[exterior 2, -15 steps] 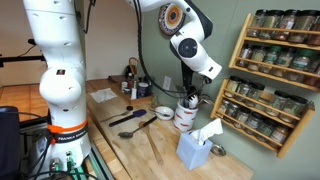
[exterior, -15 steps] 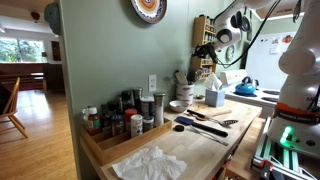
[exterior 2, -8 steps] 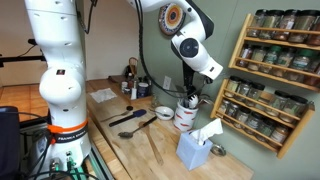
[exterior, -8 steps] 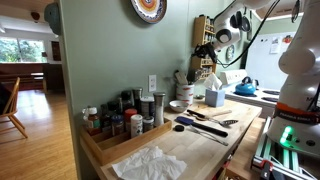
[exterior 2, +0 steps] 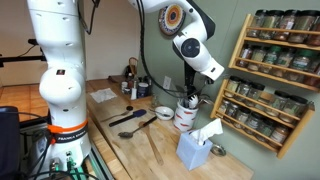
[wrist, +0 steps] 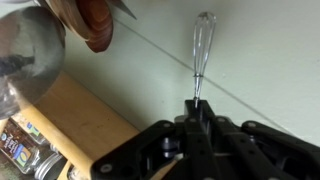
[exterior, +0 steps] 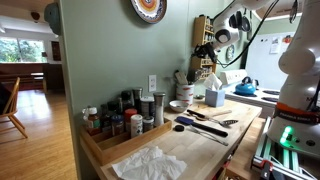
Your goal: Hang the whisk on the hook on the spice rack
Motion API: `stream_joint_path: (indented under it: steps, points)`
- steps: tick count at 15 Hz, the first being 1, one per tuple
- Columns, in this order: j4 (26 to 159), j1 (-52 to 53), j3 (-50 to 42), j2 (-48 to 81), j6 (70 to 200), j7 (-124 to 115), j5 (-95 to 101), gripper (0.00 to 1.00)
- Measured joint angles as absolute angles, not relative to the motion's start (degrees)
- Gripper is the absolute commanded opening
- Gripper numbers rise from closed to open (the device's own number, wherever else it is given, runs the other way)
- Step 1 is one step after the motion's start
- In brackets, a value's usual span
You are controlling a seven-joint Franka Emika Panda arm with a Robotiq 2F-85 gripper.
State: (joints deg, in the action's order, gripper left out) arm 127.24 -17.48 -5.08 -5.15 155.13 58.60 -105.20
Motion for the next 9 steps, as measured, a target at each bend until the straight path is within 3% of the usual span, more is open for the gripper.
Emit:
stream_joint_path:
  steps: [9]
  points:
    - [126.34,-17.47,-5.07,-4.20,155.15,57.60,-105.20,0.02]
